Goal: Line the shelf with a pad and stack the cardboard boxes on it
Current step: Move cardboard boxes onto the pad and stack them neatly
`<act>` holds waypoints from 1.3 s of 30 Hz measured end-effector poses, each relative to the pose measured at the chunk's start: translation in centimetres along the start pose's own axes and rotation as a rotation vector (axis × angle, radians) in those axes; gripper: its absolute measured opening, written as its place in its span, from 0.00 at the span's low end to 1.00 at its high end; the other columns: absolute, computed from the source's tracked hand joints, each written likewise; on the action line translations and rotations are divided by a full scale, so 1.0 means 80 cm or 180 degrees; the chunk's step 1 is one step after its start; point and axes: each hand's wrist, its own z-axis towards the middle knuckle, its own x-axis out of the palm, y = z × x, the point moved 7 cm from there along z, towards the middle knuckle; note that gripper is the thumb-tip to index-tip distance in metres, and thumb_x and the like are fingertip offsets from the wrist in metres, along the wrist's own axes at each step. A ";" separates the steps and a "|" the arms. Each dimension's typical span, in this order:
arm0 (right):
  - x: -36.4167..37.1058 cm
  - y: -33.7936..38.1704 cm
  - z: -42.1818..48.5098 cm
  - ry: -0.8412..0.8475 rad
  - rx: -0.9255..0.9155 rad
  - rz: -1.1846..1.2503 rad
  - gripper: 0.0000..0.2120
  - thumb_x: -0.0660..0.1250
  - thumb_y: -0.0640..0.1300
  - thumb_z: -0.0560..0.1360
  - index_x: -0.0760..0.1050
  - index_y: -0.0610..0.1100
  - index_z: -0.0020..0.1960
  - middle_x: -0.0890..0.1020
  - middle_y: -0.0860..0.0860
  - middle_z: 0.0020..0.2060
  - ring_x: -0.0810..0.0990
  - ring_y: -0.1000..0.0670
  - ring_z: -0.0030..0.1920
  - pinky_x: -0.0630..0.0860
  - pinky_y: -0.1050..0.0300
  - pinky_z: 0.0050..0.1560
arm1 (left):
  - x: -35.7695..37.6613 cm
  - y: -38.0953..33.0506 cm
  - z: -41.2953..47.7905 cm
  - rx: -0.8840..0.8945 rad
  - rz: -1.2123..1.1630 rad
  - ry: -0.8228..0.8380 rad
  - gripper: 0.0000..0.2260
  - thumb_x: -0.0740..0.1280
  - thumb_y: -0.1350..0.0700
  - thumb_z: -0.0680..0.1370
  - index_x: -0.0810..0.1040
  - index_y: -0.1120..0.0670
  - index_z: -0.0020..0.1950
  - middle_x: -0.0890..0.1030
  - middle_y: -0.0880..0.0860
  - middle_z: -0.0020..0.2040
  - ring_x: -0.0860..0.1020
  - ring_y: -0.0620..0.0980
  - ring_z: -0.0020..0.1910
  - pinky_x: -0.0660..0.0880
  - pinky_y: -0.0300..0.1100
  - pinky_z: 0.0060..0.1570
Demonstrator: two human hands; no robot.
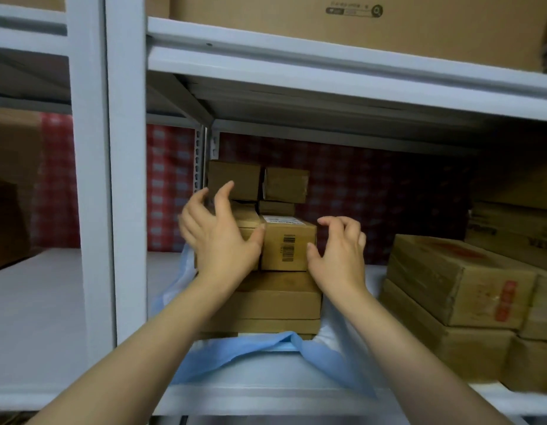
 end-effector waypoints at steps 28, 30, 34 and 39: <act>-0.188 -0.228 -0.031 -0.0116 0.1471 -0.0913 0.38 0.73 0.64 0.62 0.63 0.51 0.64 0.58 0.39 0.70 0.55 0.39 0.70 0.61 0.46 0.70 | 0.254 -0.193 -0.135 -0.1217 -0.2108 0.2509 0.26 0.61 0.41 0.81 0.67 0.53 0.75 0.73 0.53 0.69 0.73 0.50 0.63 0.67 0.40 0.60; -0.197 -0.227 -0.025 -0.0101 0.1305 -0.0734 0.37 0.73 0.63 0.61 0.63 0.51 0.63 0.59 0.41 0.69 0.56 0.41 0.69 0.63 0.46 0.70 | 0.263 -0.190 -0.133 -0.1495 -0.2219 0.2485 0.28 0.58 0.38 0.80 0.62 0.50 0.77 0.68 0.53 0.74 0.69 0.54 0.70 0.67 0.48 0.69; -0.211 -0.215 -0.016 -0.0074 0.0840 -0.0265 0.34 0.74 0.60 0.62 0.60 0.55 0.60 0.61 0.48 0.66 0.57 0.46 0.68 0.64 0.52 0.67 | 0.257 -0.189 -0.118 -0.1917 -0.2604 0.2316 0.28 0.50 0.36 0.82 0.59 0.48 0.79 0.65 0.51 0.76 0.65 0.55 0.73 0.64 0.55 0.72; -0.212 -0.198 -0.019 0.0088 0.0014 0.0330 0.35 0.78 0.53 0.63 0.59 0.60 0.60 0.57 0.56 0.71 0.55 0.52 0.73 0.62 0.49 0.71 | 0.229 -0.192 -0.103 -0.1879 -0.3301 0.1898 0.24 0.49 0.37 0.82 0.75 0.48 0.67 0.78 0.49 0.60 0.76 0.48 0.56 0.74 0.46 0.56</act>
